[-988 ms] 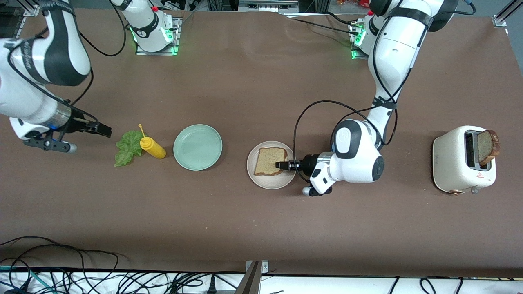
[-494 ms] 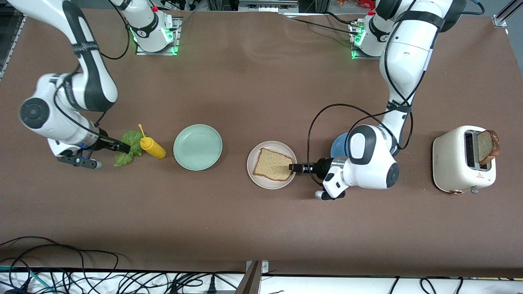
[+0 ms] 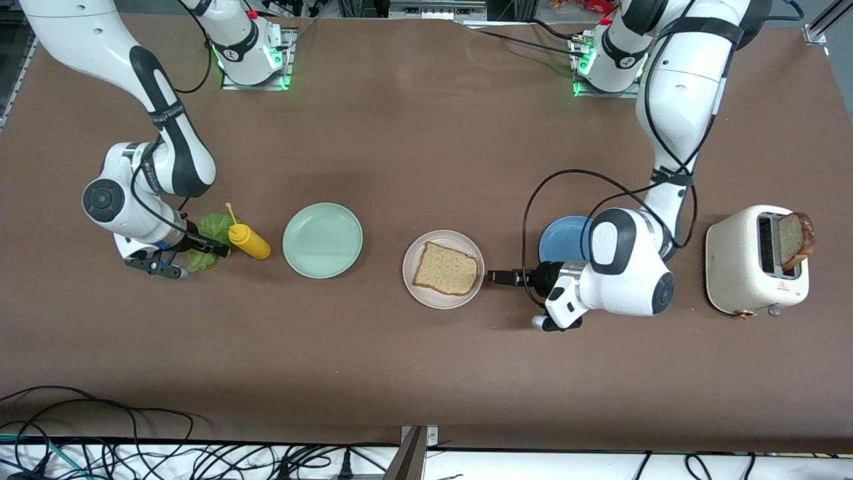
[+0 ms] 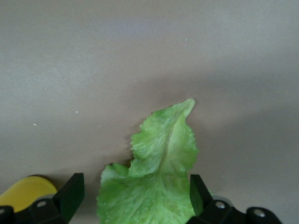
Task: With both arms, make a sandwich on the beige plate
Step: 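Grasp the green lettuce leaf with the right gripper while the left withdraws, then lift the lettuce and carry it over the bread with the right gripper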
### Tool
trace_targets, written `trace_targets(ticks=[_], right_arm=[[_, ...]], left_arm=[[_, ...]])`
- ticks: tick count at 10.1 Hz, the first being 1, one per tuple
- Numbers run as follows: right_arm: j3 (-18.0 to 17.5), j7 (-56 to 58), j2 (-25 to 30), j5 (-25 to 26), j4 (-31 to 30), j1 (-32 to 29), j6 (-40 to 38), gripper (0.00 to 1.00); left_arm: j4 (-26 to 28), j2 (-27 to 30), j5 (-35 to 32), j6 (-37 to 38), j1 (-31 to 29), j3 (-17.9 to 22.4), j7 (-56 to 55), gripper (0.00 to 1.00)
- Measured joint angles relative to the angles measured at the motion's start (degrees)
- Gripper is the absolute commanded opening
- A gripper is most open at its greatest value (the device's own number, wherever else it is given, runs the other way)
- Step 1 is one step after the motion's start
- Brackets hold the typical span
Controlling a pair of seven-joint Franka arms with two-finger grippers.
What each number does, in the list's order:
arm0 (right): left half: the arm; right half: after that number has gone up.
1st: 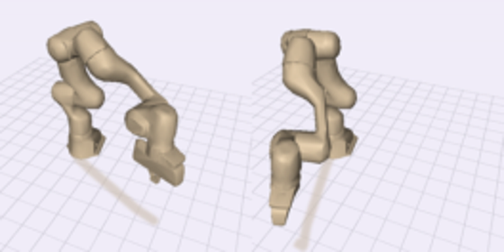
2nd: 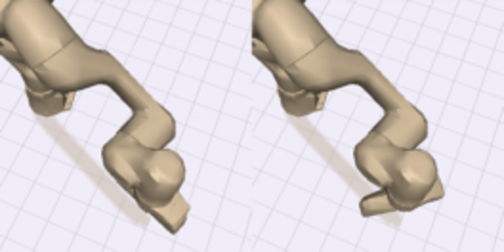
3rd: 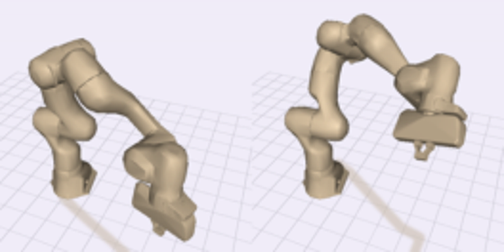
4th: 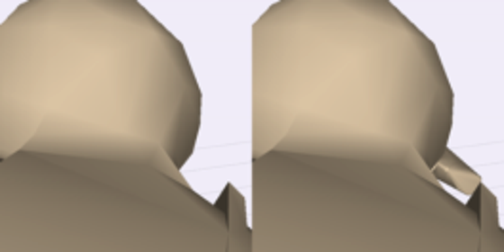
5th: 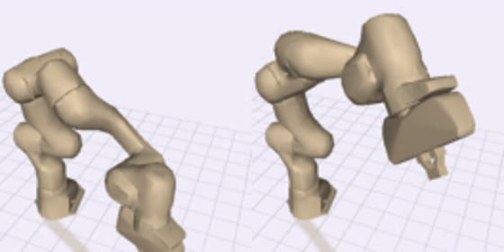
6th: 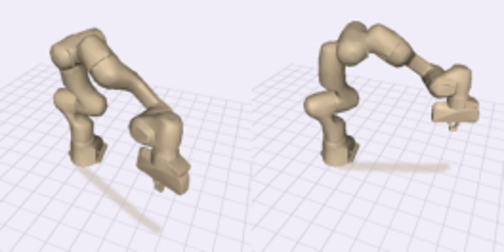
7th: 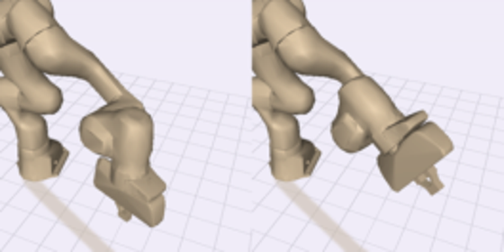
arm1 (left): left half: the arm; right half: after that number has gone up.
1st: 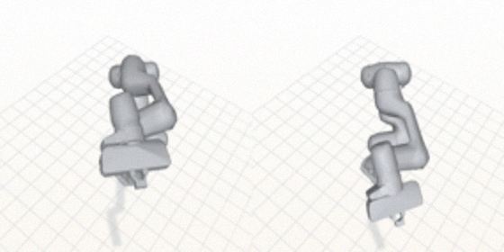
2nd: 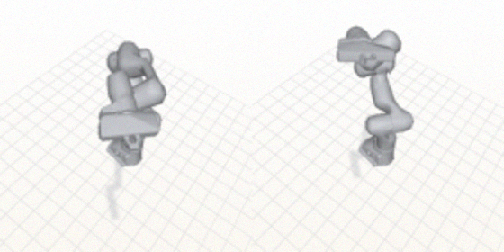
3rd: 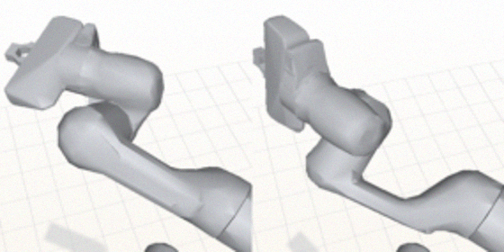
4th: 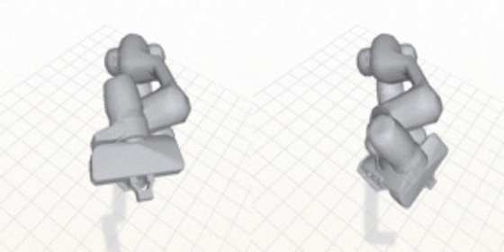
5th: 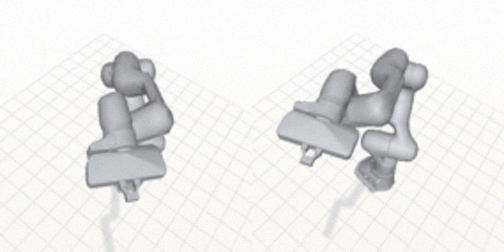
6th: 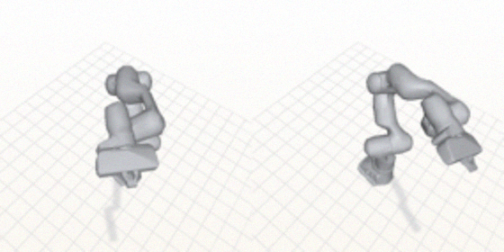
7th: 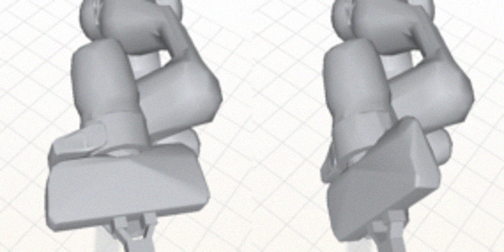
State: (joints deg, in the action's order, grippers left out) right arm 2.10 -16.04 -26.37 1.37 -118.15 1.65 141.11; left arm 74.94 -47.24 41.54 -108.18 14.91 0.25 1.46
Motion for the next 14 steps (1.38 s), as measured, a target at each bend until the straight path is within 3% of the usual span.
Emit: trace_targets(ticks=[2,3,4,5,7,9,12,14], right_arm=[[0.04,-0.03,-1.17,0.00,-0.01,-0.01,0.22,1.00],[0.12,-0.04,-1.99,0.00,-0.01,-0.01,0.66,0.92],[0.23,-0.04,-2.70,0.00,-0.01,-0.01,1.39,0.61],[0.28,-0.04,-3.07,0.00,-0.01,-0.01,1.65,0.38],[0.43,-0.03,-3.08,0.01,0.04,-0.02,1.69,0.10],[0.39,-0.03,-2.93,0.01,0.41,0.10,1.69,0.01],[0.47,-0.02,-2.83,0.15,1.57,0.05,0.14,0.01],[0.54,0.19,-2.51,0.33,5.03,0.03,-5.10,0.01]], left_arm=[[-0.32,1.76,-6.42,4.61,-2.68,0.13,0.00,1.00],[-0.41,2.99,-11.14,7.34,-4.46,0.15,0.05,1.00],[-0.48,4.44,-15.98,9.51,-5.72,0.14,0.03,1.00],[-0.49,5.85,-19.35,10.95,-6.35,0.23,-0.06,1.00],[-0.47,8.22,-24.19,12.82,-8.42,0.37,-0.06,1.00],[-0.45,10.25,-29.49,14.20,-10.91,0.41,0.02,1.00],[-0.49,13.99,-33.78,15.80,-13.90,0.45,0.02,1.00],[-0.53,17.66,-36.50,17.70,-16.15,0.43,0.02,1.00]])
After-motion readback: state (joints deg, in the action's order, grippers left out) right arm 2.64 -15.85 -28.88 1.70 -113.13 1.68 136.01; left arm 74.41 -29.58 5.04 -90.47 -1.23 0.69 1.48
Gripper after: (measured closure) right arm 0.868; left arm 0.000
